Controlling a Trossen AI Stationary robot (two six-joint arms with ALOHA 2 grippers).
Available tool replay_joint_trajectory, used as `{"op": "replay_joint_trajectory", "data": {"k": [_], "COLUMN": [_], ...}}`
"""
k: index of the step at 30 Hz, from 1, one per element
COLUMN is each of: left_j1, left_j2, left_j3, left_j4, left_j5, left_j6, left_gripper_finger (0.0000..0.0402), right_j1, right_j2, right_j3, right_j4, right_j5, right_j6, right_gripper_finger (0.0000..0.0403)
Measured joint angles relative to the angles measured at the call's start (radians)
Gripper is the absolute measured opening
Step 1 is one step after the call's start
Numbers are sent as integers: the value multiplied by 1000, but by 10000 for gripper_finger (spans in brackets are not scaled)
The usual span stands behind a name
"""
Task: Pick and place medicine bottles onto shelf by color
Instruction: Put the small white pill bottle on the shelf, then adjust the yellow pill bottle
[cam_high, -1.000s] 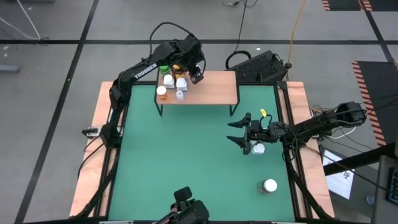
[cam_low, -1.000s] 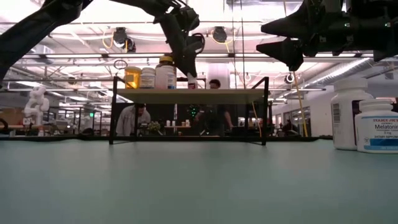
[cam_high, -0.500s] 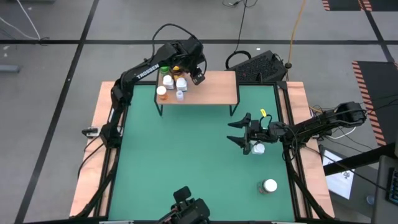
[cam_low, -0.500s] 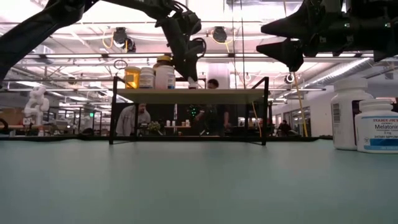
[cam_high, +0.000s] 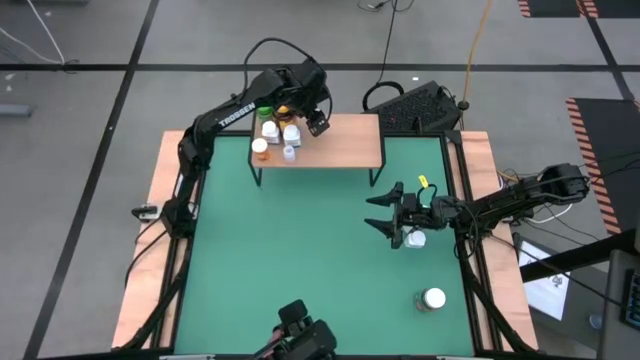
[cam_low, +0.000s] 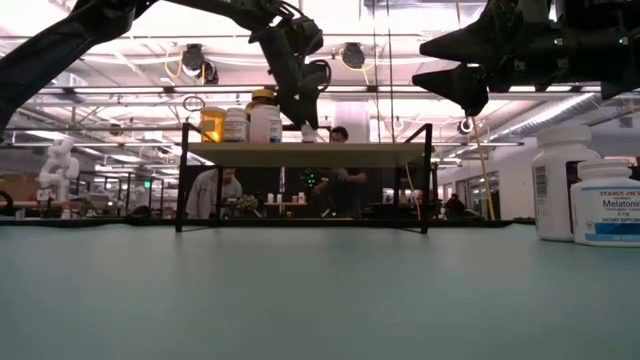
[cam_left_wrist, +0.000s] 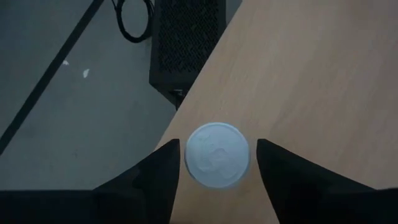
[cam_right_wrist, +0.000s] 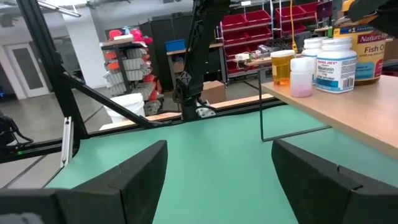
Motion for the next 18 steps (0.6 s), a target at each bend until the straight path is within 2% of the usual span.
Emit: {"op": "replay_joint_trajectory", "data": {"k": [6, 11, 18], "left_j1": [-5, -37, -115], "left_j2": [-15, -104, -283], "left_j3": [8, 8, 11], "left_j4": [-10, -13, -87], "left_j5": [-16, -45, -223], "left_j6": [11, 35, 12], "left_gripper_finger": [224, 225, 225], "right_j1": [0, 0, 3], "right_j2": [0, -6, -13], "right_j3": [0, 0, 0], "right_j4": [-3, 0, -1], "right_j5": [0, 4, 5], "right_j6": [-28, -60, -52], "right_gripper_finger": [281, 281, 281]}}
